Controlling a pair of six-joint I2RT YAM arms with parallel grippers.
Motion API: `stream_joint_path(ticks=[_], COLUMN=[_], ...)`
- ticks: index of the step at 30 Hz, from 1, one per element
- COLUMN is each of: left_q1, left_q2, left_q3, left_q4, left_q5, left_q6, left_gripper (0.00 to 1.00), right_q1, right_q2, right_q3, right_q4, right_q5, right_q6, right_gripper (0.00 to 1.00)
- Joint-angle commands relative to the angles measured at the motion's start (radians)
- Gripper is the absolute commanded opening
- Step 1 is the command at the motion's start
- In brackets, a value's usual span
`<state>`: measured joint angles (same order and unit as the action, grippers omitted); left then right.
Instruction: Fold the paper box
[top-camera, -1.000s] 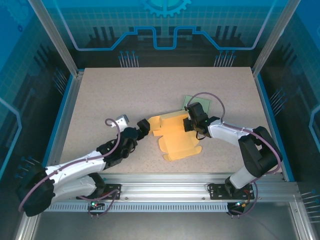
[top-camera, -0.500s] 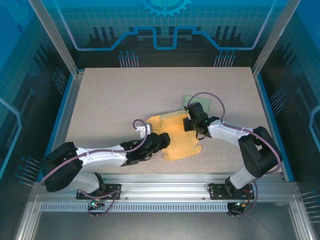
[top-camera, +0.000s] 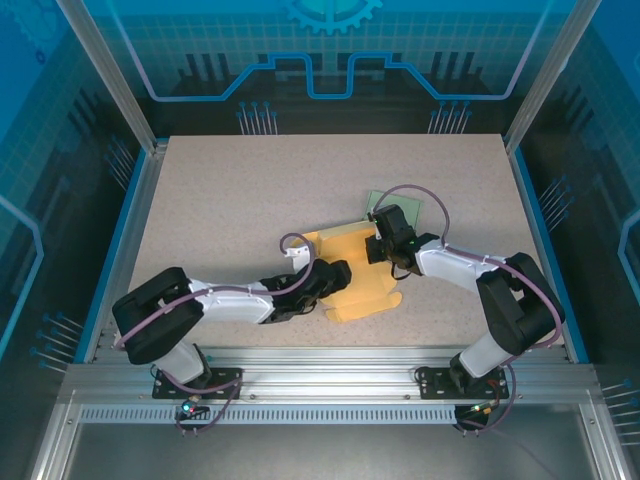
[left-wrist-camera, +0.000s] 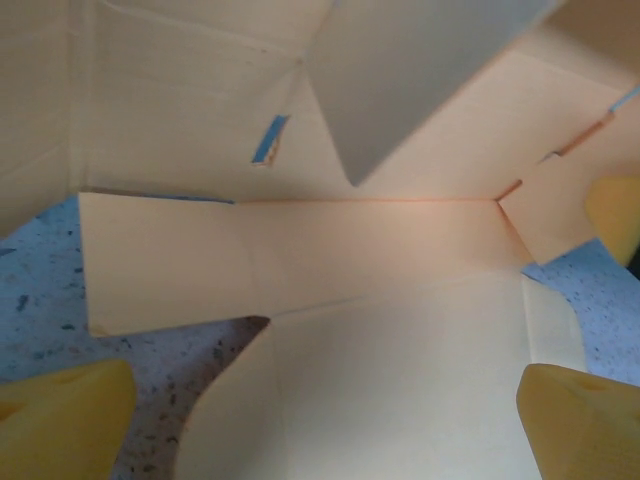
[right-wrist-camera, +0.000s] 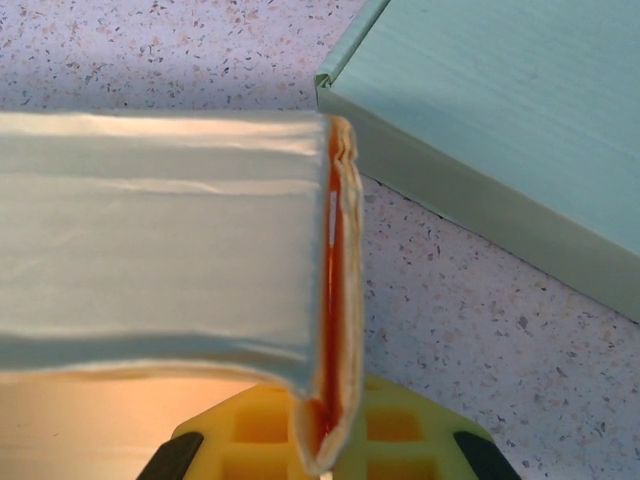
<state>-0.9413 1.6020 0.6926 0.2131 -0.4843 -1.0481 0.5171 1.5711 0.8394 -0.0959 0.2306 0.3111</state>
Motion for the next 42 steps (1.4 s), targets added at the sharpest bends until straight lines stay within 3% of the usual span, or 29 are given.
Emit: stream_joint_path(ticks=[1, 9, 17, 34, 42], left_q1=[0.002, 0.024, 0.045, 0.062, 0.062], left_q2=[0.005, 0.037, 0.046, 0.154, 0.037], left_q3=[0.037, 0.03, 0.106, 0.161, 0.058], left_q4=[-0.046, 0.005, 0.04, 0.156, 0.236], left_q5=[-0.02, -0.023, -0.069, 0.015, 0.058], left_q6=[-0.033, -0.011, 0.153, 0.228, 0.275], left_gripper=[0.99, 0.99, 0.99, 0.99, 0.99], right_q1=[0.016, 0.016, 0.017, 0.017, 0.017], right_q2=[-0.01, -0.006, -0.005, -0.003, 0.001], right_q3=[-0.002, 0.003, 0.003, 0.004, 0.006], right_q4=[0.012, 0.012, 0.013, 0.012, 0.008], right_q5=[-0.005, -0.004, -0.007, -0.013, -0.004], right_q6=[0.01, 0.009, 0.009, 0.009, 0.014], right_gripper=[0.0, 0.0, 0.0, 0.0, 0.0])
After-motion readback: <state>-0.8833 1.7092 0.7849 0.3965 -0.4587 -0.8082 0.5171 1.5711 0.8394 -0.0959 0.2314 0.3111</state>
